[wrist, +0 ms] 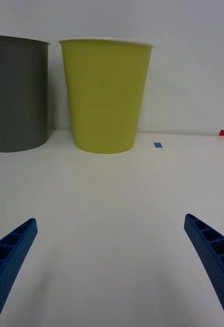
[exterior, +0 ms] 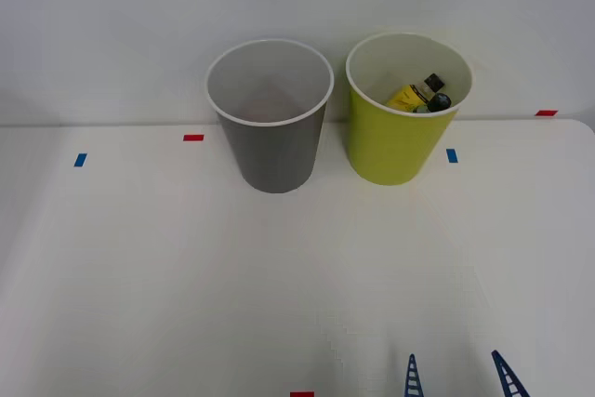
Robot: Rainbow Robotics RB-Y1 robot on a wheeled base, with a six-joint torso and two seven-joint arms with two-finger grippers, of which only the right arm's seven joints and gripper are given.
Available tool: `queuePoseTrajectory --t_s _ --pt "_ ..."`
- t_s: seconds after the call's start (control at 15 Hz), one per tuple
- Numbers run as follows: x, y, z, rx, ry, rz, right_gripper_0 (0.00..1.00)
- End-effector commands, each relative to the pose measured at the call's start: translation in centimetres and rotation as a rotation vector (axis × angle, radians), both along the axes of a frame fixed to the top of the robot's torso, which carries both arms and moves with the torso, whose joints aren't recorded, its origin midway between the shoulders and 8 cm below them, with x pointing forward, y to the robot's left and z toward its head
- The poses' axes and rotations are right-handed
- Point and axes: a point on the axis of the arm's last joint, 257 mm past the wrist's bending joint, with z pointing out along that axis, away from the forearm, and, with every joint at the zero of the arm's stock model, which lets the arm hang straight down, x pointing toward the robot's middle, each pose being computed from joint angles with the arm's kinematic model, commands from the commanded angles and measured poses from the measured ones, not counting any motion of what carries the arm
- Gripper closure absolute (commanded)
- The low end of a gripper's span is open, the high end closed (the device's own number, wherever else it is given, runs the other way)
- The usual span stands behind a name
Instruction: Put cans in the gray bin, plastic bottles in the light green bin
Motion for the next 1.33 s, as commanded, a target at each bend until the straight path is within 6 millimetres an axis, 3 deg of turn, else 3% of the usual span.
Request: queuePoseTrajectory --t_s 0.07,1.33 --pt "0.0 0.0 0.0 0.0 0.0 0.0 0.0" --pt "0.0 0.0 0.0 0.0 0.0 0.0 0.0"
